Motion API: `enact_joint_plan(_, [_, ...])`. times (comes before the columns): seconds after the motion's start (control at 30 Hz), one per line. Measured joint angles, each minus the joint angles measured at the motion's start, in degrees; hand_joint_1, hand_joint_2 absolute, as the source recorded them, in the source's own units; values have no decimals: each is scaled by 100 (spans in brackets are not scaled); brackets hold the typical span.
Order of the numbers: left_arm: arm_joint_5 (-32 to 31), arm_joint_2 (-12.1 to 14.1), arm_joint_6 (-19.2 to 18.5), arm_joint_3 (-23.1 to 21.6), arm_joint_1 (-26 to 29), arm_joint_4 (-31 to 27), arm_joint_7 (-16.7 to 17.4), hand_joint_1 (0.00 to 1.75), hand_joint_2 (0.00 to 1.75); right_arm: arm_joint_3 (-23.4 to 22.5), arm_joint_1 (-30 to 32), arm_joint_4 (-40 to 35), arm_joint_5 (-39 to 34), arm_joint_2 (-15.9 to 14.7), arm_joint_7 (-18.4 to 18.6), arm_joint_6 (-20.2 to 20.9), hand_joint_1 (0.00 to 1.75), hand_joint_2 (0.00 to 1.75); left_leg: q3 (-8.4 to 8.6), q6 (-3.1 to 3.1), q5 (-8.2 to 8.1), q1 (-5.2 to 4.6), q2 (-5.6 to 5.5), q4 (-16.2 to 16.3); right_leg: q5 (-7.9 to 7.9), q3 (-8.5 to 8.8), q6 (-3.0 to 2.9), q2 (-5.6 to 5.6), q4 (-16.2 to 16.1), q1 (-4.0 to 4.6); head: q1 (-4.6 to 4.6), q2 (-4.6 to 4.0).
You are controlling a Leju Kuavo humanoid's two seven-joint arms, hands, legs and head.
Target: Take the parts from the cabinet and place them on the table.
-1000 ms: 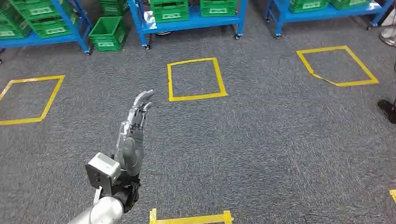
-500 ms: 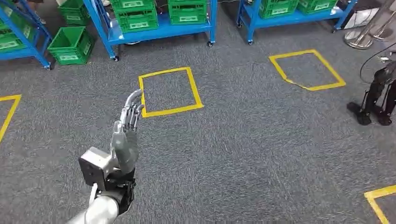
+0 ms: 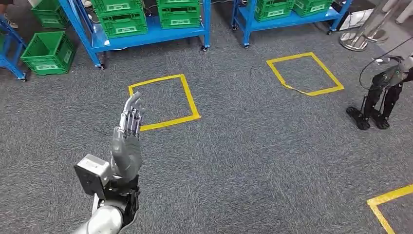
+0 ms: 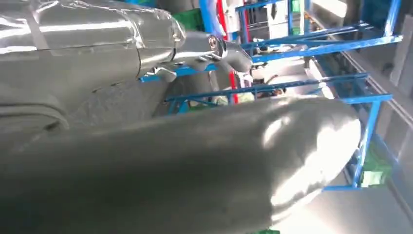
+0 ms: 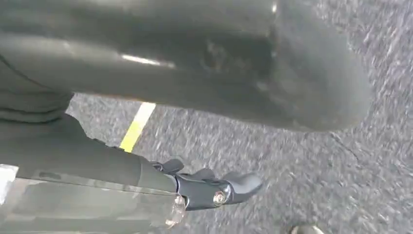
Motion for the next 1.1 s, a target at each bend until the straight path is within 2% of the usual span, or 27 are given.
enact_joint_plan(0.27, [15, 0, 17, 9, 32, 2, 37, 0, 0, 83, -23, 0, 22, 31, 26, 100, 0, 0, 0, -10, -14, -3, -47, 2, -19, 7, 26, -47, -1, -5, -4, 0])
enact_joint_plan(0.7, [-37, 0, -17, 4, 26, 13, 109, 0, 0, 125, -35, 0, 52, 28, 26, 221, 0, 0, 6, -23, -22, 2, -43, 1, -28, 13, 32, -47, 0, -2, -4, 0])
enact_joint_plan(0.83, [-164, 0, -28, 4, 16, 15, 199, 0, 0, 125, -37, 0, 22, 30, 24, 218, 0, 0, 6, -9, -34, -20, -43, 7, -29, 14, 55, -47, -9, -23, -4, 0])
enact_joint_plan(0.9, [-199, 0, -28, 4, 15, 15, 203, 0, 0, 125, -40, 0, 22, 31, 24, 221, 0, 0, 7, 22, -53, -37, -44, 6, -33, 20, 102, -51, -29, -40, -7, 0])
enact_joint_plan(0.97, [-234, 0, -24, 2, 19, 13, 207, 0, 0, 125, -38, 0, 24, 35, 24, 227, 0, 0, 19, 67, -100, -18, -52, -42, 18, 52, 147, -47, 60, -39, -5, 0])
enact_joint_plan(1.0, [-245, 0, -22, 0, 29, 13, 221, 0, 0, 127, -38, 0, 26, 22, 24, 229, 0, 0, 116, 80, -107, 26, -52, -50, -20, 42, 165, -40, 124, -33, -19, 0])
enact_joint_plan(1.03, [-262, 2, -22, 0, 26, 11, 221, 0, 0, 129, -39, -2, 33, 33, 22, 243, 0, 0, 169, 99, -140, 35, -47, -68, -71, 15, 213, -17, 272, -41, 5, 0])
enact_joint_plan(1.07, [-280, 2, -20, 0, 28, 11, 221, 0, 0, 129, -45, -2, 35, 26, 20, 247, 0, 0, 204, 112, -164, 38, -45, -68, -211, -116, 246, -7, 544, -61, 22, 0])
enact_joint_plan(1.1, [-293, 2, -20, -2, 34, 11, 221, 0, 0, 129, -46, -2, 39, 26, 11, 253, 0, 0, 227, 109, -179, 42, -43, -66, -409, -342, 264, -6, 938, -91, 26, 0])
